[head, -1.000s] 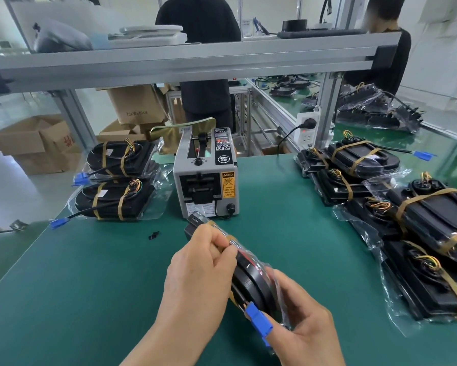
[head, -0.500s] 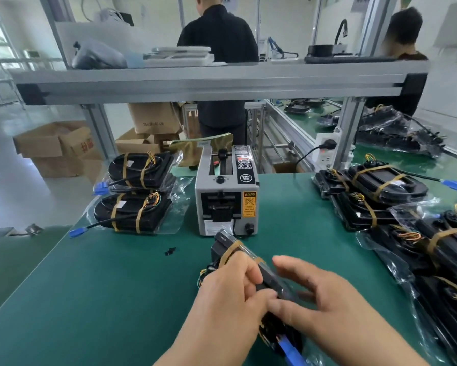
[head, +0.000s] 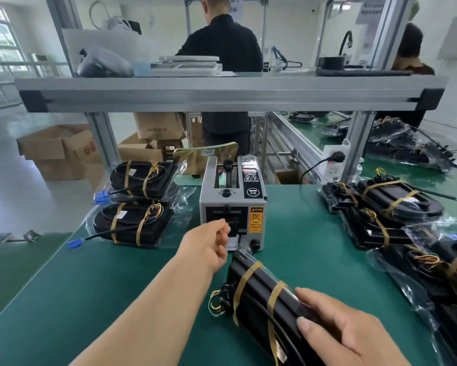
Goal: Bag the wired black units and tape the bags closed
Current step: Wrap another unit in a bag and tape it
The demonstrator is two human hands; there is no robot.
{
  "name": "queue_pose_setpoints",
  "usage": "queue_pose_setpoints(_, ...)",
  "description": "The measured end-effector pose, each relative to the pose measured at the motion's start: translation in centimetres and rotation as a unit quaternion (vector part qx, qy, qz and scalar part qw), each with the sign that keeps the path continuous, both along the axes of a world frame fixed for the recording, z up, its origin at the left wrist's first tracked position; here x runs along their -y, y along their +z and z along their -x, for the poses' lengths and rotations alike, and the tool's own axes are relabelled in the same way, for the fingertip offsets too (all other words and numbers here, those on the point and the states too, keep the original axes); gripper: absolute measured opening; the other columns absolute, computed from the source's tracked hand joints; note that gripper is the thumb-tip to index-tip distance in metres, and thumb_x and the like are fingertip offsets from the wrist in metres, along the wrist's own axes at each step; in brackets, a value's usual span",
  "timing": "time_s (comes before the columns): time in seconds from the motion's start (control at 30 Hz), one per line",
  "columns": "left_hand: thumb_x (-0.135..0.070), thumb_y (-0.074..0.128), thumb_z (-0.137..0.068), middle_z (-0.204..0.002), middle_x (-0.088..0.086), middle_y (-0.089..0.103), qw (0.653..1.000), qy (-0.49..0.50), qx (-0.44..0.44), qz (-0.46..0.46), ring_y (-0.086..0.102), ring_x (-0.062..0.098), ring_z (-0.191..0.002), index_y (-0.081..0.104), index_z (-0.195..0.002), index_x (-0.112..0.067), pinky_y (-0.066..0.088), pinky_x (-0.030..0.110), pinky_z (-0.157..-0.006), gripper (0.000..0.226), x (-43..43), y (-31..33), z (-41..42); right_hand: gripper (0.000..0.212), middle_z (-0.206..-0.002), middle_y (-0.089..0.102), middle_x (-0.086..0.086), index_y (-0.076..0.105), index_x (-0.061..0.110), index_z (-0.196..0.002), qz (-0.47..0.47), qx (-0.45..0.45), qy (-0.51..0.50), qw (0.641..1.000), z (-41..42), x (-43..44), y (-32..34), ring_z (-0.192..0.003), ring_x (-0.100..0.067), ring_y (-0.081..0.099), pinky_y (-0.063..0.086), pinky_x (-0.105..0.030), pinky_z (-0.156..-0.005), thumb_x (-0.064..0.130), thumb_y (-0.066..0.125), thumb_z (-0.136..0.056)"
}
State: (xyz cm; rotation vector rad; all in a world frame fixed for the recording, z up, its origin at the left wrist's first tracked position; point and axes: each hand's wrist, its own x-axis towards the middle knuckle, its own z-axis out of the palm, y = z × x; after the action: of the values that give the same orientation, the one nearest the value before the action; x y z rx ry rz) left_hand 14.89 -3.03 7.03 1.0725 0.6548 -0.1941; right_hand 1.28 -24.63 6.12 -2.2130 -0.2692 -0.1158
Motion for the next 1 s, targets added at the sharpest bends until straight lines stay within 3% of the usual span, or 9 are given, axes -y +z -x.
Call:
queue_pose_setpoints(0.17,-0.015,0.063,-0.095,-0.048,-0.005,0.056,0.999,0.038,-0.002,0.03,0.048,0.001,-0.03,0.06,-0.075,-0.01,0.028,0.008,-0.032,0.021,1.2,0.1,-1.3,0.038,-0.088,0.053,0.057,0.055,0.062,-0.099,-0.019,-0.003,-0.011,1.0,0.3,0.2,-0.6,-0.094,0.032,0.05,0.034,0.008,-0.077,0.038,0.074,-0.076)
queue_pose_setpoints(0.37,-0.004,0.059,-0.089,-0.047,0.0,0.049,0.994,0.106,0.012,0.013,0.041,0.008,-0.036,0.056,-0.093,-0.007,0.027,0.014,-0.031,0.006,2.2,-0.5,-2.2,0.036,-0.093,0.053,0.057,0.061,0.053,-0.11,-0.014,-0.003,-0.001,1.0,0.4,0.2,-0.5,-0.097,0.031,0.051,0.036,0.006,-0.081,0.038,0.073,-0.079)
queue_pose_setpoints(0.5,-0.008,0.058,-0.086,-0.05,-0.005,0.044,0.993,0.113,0.041,0.009,0.037,0.005,-0.035,0.051,-0.08,-0.015,0.025,0.016,-0.033,0.012,1.9,0.0,-1.0,0.037,-0.091,0.049,0.061,0.062,0.052,-0.111,-0.017,0.001,-0.011,1.0,0.7,0.2,-0.4,-0.094,0.033,0.049,0.035,0.007,-0.077,0.039,0.074,-0.078)
queue_pose_setpoints(0.63,-0.012,0.067,-0.083,-0.054,-0.004,0.051,0.98,0.071,0.166,-0.086,0.04,0.006,-0.041,0.058,-0.064,-0.018,0.034,0.018,-0.043,0.021,0.3,1.1,3.9,0.038,-0.092,0.045,0.063,0.059,0.057,-0.11,-0.015,0.013,-0.015,1.0,1.0,-0.1,-0.5,-0.097,0.033,0.048,0.035,0.007,-0.079,0.045,0.073,-0.077)
queue_pose_setpoints(0.73,-0.028,0.071,-0.074,-0.058,0.002,0.053,0.945,-0.031,0.244,-0.217,0.042,0.011,-0.048,0.063,-0.059,-0.017,0.039,0.023,-0.055,0.02,-0.6,1.6,8.5,0.034,-0.094,0.042,0.064,0.057,0.059,-0.106,0.002,0.009,-0.01,1.0,1.1,-0.4,-0.5,-0.099,0.031,0.048,0.034,0.008,-0.078,0.05,0.07,-0.076)
queue_pose_setpoints(0.83,-0.044,0.069,-0.069,-0.058,0.004,0.05,0.916,-0.089,0.242,-0.309,0.04,0.012,-0.051,0.062,-0.06,-0.017,0.038,0.028,-0.063,0.029,-0.9,1.3,10.9,0.031,-0.091,0.052,0.057,0.058,0.058,-0.106,0.008,0.009,-0.007,1.0,1.4,-0.6,-0.6,-0.102,0.021,0.055,0.037,0.005,-0.078,0.05,0.069,-0.077)
queue_pose_setpoints(1.0,-0.03,0.071,-0.083,-0.056,-0.002,0.046,0.911,-0.093,0.221,-0.336,0.035,0.011,-0.049,0.068,-0.064,-0.019,0.038,0.013,-0.051,0.021,-0.9,0.8,10.9,0.033,-0.079,0.048,0.059,0.055,0.057,-0.111,0.037,0.021,-0.005,0.999,1.8,-1.0,-0.4,-0.088,0.028,0.051,0.035,0.005,-0.079,0.052,0.065,-0.079)
